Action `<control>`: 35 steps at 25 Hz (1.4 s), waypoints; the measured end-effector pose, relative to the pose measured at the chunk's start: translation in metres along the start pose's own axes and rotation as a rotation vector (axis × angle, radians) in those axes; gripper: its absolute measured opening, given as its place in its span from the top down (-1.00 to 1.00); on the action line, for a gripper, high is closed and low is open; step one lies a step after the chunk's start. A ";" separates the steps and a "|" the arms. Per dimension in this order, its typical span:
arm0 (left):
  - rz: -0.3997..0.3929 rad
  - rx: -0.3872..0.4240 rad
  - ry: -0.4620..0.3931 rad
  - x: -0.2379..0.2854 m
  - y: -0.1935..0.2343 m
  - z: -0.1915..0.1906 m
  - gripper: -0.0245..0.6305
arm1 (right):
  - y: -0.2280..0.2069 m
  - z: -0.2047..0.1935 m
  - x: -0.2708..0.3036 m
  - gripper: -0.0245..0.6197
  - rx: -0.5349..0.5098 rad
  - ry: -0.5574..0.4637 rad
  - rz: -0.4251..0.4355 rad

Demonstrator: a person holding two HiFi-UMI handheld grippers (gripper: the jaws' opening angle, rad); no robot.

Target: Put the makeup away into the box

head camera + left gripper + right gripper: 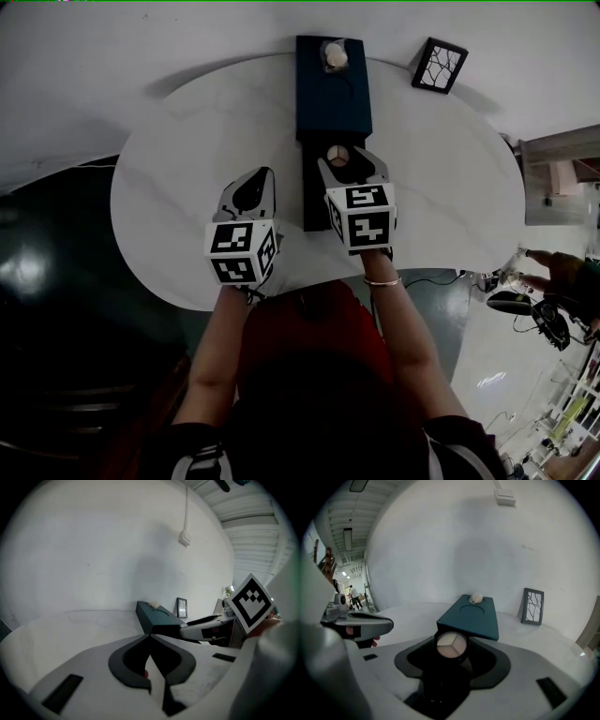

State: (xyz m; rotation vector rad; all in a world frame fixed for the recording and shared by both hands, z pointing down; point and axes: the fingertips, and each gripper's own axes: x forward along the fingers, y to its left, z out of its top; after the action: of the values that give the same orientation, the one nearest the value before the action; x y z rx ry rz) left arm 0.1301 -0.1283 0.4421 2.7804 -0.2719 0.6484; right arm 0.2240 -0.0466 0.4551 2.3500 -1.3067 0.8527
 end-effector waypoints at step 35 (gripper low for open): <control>-0.034 -0.053 0.016 0.031 0.015 -0.004 0.86 | 0.003 -0.013 0.065 0.20 -0.120 0.226 -0.051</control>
State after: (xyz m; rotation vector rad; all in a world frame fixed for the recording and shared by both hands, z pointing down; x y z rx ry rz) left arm 0.1522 -0.1455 0.4627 2.7224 -0.2353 0.6450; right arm 0.2435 -0.0842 0.5066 2.1164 -1.1671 0.9644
